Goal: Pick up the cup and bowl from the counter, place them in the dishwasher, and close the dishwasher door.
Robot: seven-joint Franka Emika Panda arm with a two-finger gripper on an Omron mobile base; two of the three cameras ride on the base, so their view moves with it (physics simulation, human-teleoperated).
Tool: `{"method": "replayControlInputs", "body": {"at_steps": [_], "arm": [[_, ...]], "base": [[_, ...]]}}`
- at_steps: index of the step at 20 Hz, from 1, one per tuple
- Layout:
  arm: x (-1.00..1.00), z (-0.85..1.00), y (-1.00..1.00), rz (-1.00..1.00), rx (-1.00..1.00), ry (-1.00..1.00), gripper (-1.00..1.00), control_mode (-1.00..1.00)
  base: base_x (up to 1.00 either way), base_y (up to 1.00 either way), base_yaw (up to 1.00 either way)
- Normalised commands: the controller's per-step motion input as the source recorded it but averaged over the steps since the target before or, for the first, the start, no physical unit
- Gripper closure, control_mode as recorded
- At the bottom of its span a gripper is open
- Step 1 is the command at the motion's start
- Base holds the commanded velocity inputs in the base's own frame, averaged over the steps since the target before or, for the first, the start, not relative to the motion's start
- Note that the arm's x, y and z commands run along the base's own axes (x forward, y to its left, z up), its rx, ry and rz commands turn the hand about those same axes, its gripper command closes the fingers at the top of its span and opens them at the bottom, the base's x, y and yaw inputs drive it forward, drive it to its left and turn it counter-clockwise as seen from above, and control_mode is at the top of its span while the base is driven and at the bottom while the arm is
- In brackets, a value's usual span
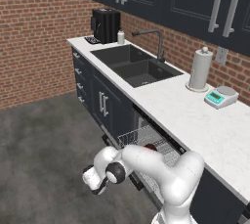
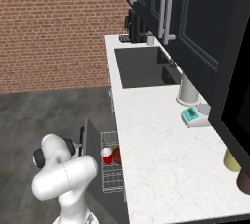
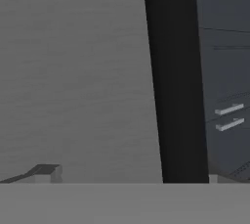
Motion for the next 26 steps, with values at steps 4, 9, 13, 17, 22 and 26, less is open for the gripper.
{"method": "replayControlInputs", "body": {"at_steps": [4, 9, 13, 17, 22, 26], "arm": [[0.2, -0.54, -1.0, -0.03, -0.52, -0.32, -1.0, -1.0], [0.37, -0.53, -1.0, -0.07, -0.48, -0.07, -1.0, -1.0], [0.42, -0.41, -1.0, -0.07, -0.44, 0.0, -1.0, -1.0], [0.43, -0.45, -1.0, -0.02, -0.35, 0.0, -1.0, -1.0], [0.31, -0.53, -0.99, 0.0, -0.28, -0.08, -1.0, -1.0], [0.17, -0.67, -0.96, 0.0, -0.36, -0.4, -1.0, -1.0]], "base": [[0.0, 0.0, 0.0], [0.0, 0.0, 0.0], [0.0, 0.0, 0.0], [0.0, 0.0, 0.0], [0.0, 0.0, 0.0], [0.0, 0.0, 0.0]]}}
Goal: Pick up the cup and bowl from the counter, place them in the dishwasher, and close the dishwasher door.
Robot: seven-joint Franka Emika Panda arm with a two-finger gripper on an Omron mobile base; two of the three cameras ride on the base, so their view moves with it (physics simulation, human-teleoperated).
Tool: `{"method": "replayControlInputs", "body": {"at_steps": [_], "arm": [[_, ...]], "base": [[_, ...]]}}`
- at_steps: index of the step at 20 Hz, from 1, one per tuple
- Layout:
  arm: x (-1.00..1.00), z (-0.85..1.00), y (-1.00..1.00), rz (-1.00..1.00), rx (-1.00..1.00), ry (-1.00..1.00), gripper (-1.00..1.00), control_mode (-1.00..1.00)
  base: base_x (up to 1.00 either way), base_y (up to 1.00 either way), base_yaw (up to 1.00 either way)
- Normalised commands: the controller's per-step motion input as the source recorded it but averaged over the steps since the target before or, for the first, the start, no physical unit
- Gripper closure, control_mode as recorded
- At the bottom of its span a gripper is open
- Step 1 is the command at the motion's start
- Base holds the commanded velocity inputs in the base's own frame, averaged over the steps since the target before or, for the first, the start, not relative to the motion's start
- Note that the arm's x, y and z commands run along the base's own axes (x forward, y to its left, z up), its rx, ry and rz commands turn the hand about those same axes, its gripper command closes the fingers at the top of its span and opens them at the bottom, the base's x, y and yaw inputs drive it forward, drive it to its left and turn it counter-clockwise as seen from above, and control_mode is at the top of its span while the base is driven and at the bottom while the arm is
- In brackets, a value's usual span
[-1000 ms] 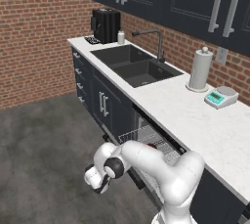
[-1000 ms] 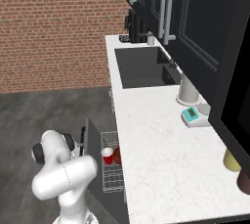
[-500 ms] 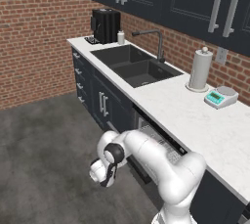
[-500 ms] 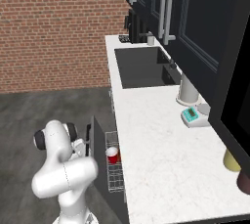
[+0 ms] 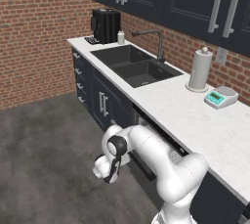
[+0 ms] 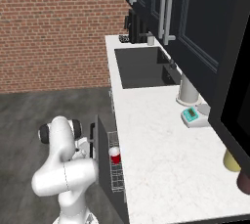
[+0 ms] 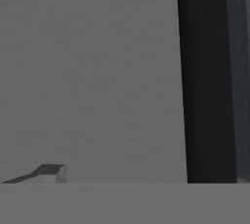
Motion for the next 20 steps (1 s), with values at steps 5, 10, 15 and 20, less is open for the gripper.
{"method": "replayControlInputs", "body": {"at_steps": [5, 10, 15, 20], "arm": [[0.41, -0.67, -1.0, 0.0, -0.35, -0.33, -1.0, -1.0], [0.49, -0.66, -1.0, 0.0, -0.34, -0.22, -1.0, -1.0], [0.49, -0.68, -1.0, 0.0, -0.32, -0.18, -1.0, -1.0], [0.54, -0.68, -1.0, 0.0, -0.26, -0.09, -1.0, -1.0]], "base": [[0.0, 0.0, 0.0], [0.0, 0.0, 0.0], [0.0, 0.0, 0.0], [0.0, 0.0, 0.0]]}}
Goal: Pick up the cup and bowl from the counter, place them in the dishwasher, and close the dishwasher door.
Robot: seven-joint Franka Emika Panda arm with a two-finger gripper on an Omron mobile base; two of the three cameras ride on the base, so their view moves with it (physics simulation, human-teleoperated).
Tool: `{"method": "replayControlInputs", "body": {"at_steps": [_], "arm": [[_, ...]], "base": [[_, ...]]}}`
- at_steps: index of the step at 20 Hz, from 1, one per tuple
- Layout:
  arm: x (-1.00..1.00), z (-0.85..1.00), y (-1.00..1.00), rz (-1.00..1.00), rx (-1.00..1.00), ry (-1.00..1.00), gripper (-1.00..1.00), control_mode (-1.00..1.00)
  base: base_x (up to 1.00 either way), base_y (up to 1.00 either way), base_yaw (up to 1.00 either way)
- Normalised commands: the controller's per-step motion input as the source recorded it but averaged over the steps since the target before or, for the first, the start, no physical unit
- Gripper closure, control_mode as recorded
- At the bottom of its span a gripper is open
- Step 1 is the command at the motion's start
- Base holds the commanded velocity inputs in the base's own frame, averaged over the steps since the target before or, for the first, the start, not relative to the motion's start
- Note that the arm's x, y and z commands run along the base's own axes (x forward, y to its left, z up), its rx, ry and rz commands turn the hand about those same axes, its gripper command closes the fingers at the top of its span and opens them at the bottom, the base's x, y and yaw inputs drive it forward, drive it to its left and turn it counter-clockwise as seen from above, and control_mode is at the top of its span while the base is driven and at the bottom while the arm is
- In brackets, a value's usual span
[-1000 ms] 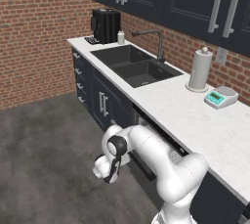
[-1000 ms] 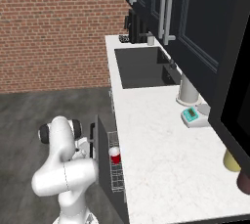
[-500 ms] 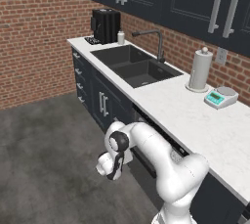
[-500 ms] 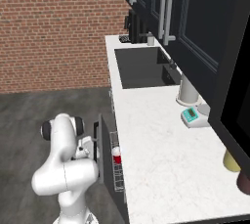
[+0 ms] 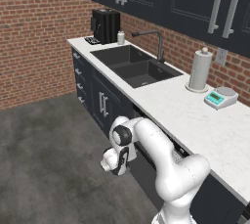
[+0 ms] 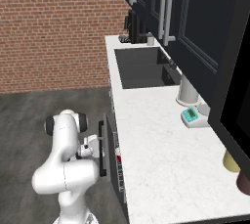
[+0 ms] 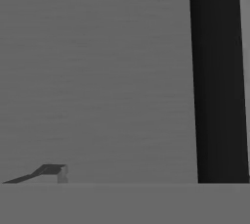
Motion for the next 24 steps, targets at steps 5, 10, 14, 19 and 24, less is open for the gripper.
{"method": "replayControlInputs", "body": {"at_steps": [5, 10, 14, 19, 24], "arm": [[0.65, -0.61, -1.0, 0.0, -0.15, 0.0, -1.0, -1.0], [0.59, -0.53, -1.0, 0.0, -0.1, -0.01, -1.0, -1.0], [0.24, -0.52, -1.0, 0.0, -0.1, -0.17, -1.0, -1.0], [0.06, -0.55, -0.86, 0.0, -0.11, -0.31, -1.0, -1.0], [0.21, -0.54, -0.99, 0.0, -0.05, -0.26, -1.0, -1.0]], "base": [[0.0, 0.0, 0.0], [0.0, 0.0, 0.0], [0.0, 0.0, 0.0], [0.0, 0.0, 0.0], [0.0, 0.0, 0.0]]}}
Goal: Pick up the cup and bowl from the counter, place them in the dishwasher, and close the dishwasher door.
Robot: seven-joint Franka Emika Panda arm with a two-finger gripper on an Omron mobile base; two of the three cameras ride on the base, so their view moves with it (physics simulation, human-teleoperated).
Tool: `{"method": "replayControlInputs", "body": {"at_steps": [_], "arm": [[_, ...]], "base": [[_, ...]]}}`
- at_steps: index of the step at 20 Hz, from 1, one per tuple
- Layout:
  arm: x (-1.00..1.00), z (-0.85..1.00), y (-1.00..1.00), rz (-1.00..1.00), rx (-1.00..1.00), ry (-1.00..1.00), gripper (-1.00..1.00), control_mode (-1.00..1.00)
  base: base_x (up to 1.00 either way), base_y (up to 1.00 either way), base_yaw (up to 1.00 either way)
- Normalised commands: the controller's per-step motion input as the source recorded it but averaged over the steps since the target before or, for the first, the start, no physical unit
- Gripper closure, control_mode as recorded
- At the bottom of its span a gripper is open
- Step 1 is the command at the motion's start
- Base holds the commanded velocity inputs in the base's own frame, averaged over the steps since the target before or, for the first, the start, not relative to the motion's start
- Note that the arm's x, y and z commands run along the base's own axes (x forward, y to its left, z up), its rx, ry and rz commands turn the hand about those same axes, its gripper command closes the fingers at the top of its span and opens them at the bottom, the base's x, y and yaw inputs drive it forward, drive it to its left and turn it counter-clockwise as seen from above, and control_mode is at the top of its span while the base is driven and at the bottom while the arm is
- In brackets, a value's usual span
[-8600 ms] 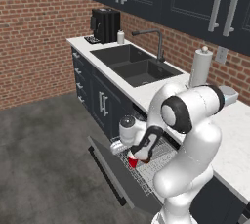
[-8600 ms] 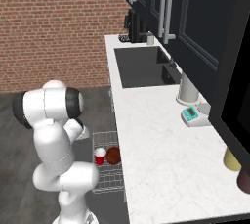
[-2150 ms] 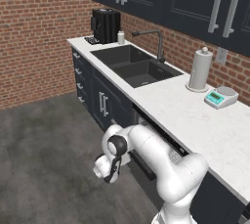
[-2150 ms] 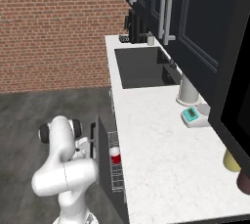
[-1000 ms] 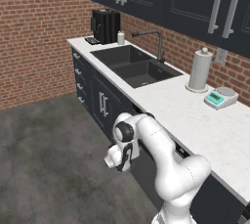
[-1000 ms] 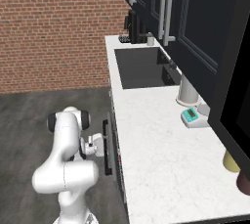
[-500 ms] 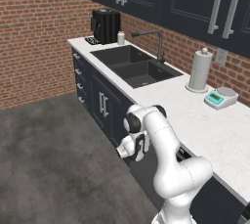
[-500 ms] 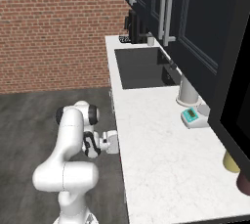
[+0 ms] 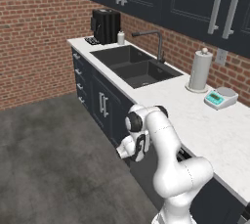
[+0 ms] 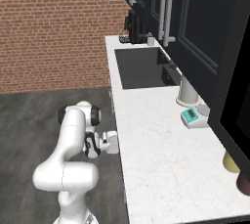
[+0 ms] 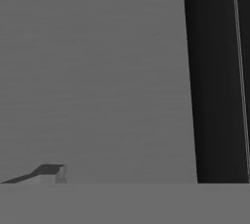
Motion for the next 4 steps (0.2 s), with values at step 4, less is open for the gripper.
{"method": "replayControlInputs", "body": {"at_steps": [4], "arm": [[0.49, -0.51, -1.0, 0.01, 0.0, -0.13, -1.0, -1.0]], "base": [[0.0, 0.0, 0.0]]}}
